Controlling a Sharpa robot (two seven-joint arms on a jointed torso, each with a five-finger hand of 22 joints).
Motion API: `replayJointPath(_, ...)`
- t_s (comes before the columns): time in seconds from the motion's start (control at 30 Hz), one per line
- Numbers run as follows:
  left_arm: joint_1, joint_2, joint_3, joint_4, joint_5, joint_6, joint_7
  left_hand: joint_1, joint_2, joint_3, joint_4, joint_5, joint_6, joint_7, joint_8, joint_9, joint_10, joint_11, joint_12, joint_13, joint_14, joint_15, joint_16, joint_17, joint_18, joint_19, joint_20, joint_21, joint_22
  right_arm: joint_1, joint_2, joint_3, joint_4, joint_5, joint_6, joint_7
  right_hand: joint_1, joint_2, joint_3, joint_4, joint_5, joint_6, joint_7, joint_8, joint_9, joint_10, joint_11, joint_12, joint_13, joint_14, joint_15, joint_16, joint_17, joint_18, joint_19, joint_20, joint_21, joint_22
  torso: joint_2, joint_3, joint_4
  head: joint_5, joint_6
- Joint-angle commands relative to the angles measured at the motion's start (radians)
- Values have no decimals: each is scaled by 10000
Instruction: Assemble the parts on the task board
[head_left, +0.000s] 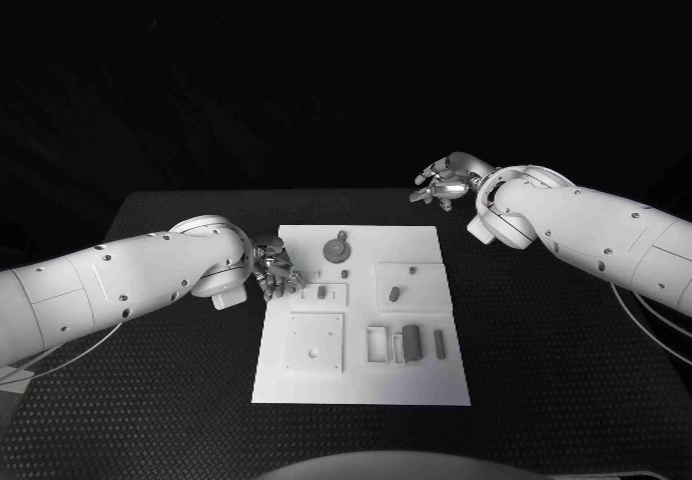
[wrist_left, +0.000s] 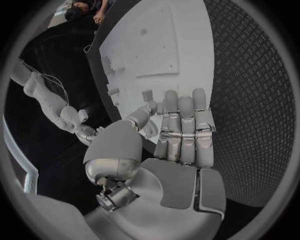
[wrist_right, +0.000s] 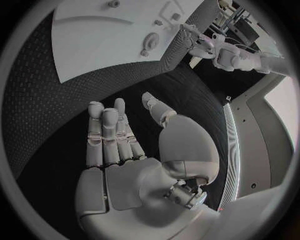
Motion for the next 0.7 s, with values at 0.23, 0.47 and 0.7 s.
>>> replayJointPath(0.23, 136, 166, 16, -177, 230, 1017, -63, -144, 534, -2, 126, 1004, -177, -16, 333, 923, -106, -69, 96, 48, -132, -46, 93, 21, -146, -59, -26, -15, 82, -18, 50, 2, -36, -86, 186, 9, -60, 44, -8, 65, 22, 6, 473, 24, -15, -50, 10, 41, -11, -12, -31, 39, -17, 369, 6, -96, -70, 177, 7, -6, 1, 2, -10)
replayJointPath(0.47, 184, 327, 15, -373, -166, 2058, -460, -361, 739, 23, -289, 1065, -378, -13, 413, 1554, -195, -62, 164, 80, -201, -36, 133, 29, -147, -132, -21, -12, 155, -23, 53, 2, -40, -95, 199, 9, -60, 47, -7, 67, 22, 5, 473, 25, -16, -51, 10, 43, -12, -12, -31, 40, -18, 369, 6, -95, -70, 177, 3, -4, 16, -4, -20)
replayJointPath(0.7, 211, 504, 11, -528, -547, 2204, -796, -359, 717, 43, -320, 1064, -382, -13, 404, 1601, -199, -62, 175, 83, -207, -32, 141, 31, -147, -132, -18, -8, 166, -32, 65, 2, -47, -101, 199, 11, -58, 49, -6, 68, 23, 5, 473, 27, -17, -52, 10, 45, -14, -13, -31, 41, -19, 369, 5, -95, -70, 178, 4, -4, 19, 6, -27)
